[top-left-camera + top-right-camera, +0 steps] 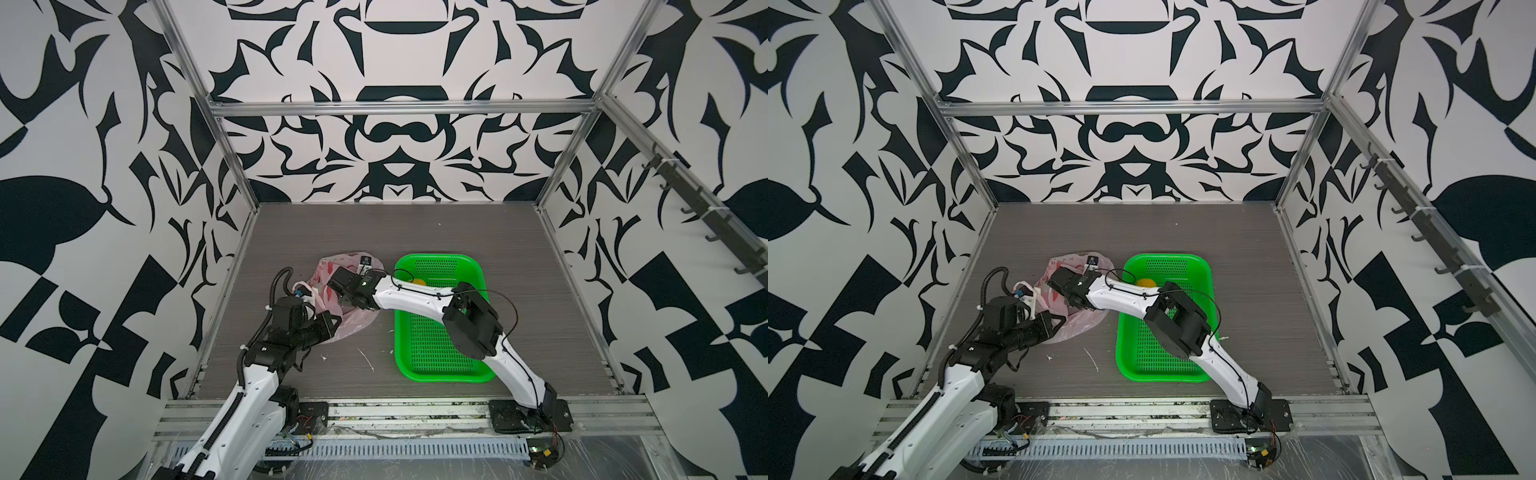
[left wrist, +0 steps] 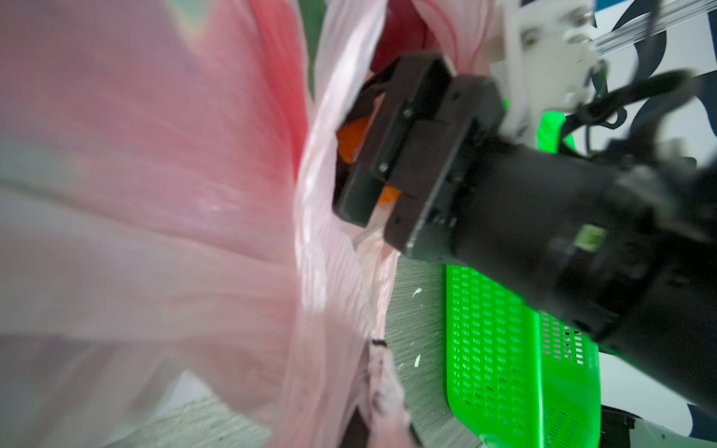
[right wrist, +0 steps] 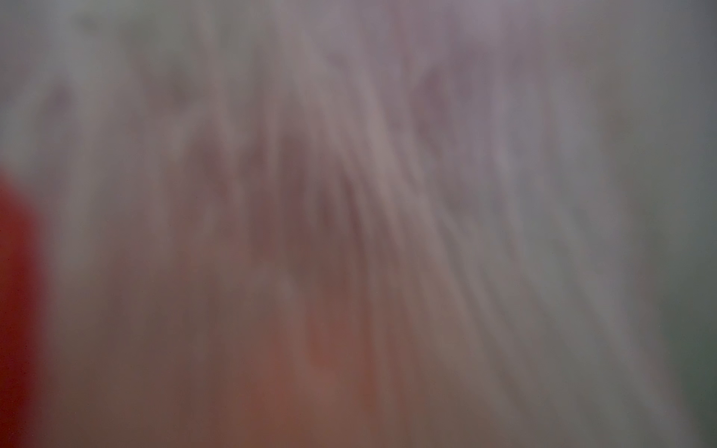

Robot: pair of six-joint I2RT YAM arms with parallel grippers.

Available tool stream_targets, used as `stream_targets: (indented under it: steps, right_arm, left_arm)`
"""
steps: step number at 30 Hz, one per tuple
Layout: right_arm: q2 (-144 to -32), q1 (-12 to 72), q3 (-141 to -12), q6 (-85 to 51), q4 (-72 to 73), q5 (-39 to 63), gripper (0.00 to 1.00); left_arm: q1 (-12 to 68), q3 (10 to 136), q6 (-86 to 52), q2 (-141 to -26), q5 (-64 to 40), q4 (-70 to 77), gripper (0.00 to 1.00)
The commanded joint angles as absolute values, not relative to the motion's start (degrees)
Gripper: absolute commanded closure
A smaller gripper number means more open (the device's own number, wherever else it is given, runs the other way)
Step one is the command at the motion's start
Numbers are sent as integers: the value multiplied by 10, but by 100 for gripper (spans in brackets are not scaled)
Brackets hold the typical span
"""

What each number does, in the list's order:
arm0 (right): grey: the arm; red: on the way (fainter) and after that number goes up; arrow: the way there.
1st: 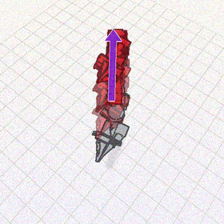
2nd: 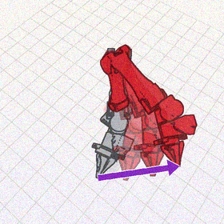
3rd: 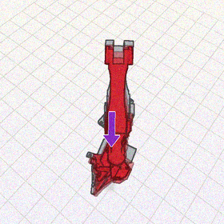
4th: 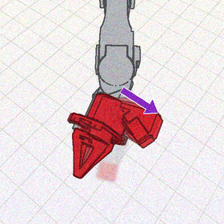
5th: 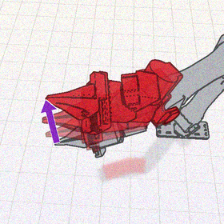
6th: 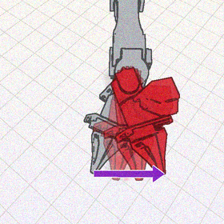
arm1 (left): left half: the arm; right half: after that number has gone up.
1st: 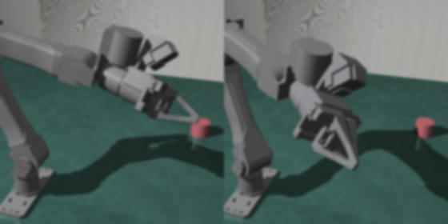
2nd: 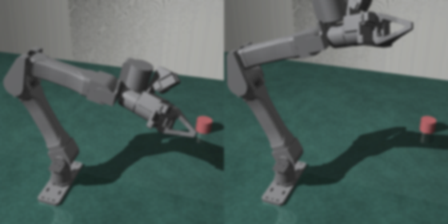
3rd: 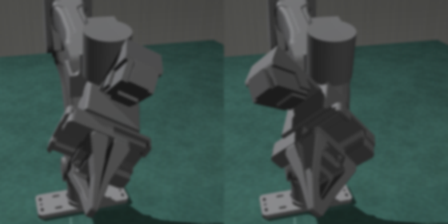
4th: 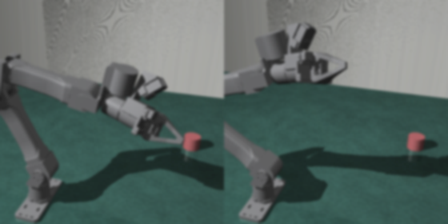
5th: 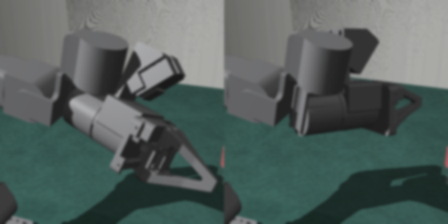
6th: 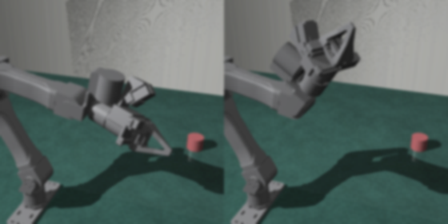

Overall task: Untie the knot of the plastic bag and take out the fruit
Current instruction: Pick up the fruit from the plastic bag.

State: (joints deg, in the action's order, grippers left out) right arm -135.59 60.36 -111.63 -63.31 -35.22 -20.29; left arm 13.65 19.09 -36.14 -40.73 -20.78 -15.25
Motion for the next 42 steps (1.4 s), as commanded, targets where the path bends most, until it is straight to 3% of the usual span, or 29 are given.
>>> stream_targets:
  steps: [1,15,42]
  right_arm:
    - [-1347,605,-1106,-641,-347,-183,30]
    - [-1293,610,-1054,-617,-320,-214,58]
    - [-1165,654,-1012,-471,-297,-171,61]
  left_arm:
    - [139,194,-354,-406,-208,-157,100]
    - [139,198,-358,-400,-201,-165,100]
    - [139,215,-365,-375,-140,-212,100]
